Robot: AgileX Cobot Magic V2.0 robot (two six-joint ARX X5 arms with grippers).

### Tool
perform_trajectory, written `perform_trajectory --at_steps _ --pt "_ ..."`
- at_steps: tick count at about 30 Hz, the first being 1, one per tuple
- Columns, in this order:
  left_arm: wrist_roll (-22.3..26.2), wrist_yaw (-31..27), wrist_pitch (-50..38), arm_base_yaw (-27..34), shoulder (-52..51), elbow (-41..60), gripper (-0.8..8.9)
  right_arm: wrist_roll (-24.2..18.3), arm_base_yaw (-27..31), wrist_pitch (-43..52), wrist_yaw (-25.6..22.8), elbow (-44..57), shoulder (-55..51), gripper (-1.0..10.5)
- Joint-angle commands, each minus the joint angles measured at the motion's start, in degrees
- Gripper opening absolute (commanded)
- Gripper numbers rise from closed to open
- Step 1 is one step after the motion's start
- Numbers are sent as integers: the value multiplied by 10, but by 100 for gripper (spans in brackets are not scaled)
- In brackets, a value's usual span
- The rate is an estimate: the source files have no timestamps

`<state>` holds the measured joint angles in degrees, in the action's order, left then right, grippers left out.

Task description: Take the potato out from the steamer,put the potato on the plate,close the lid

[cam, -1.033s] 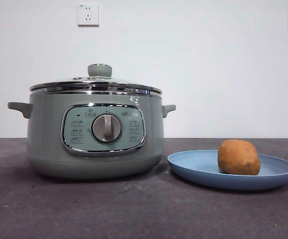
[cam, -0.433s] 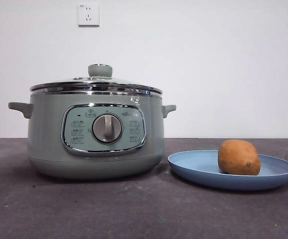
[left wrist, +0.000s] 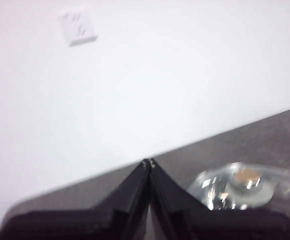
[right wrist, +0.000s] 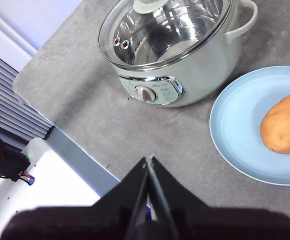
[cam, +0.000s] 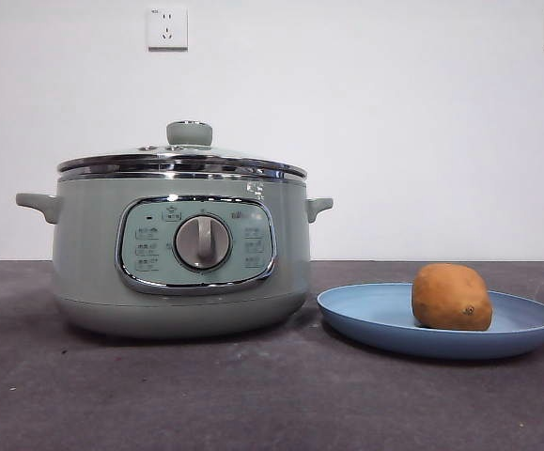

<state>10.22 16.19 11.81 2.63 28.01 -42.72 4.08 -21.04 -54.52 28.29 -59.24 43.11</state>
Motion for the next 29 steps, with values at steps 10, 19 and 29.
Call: perform_trajectory --at_steps 10,19,29 --pt "-77 -93 -77 24 -182 299 -4 3 -1 0 -2 -3 0 1" --pt "-76 -134 -74 24 -245 385 -4 3 -1 0 -2 -3 0 1" --pt "-76 -132 -30 24 -279 426 -4 3 -1 0 -2 -3 0 1"
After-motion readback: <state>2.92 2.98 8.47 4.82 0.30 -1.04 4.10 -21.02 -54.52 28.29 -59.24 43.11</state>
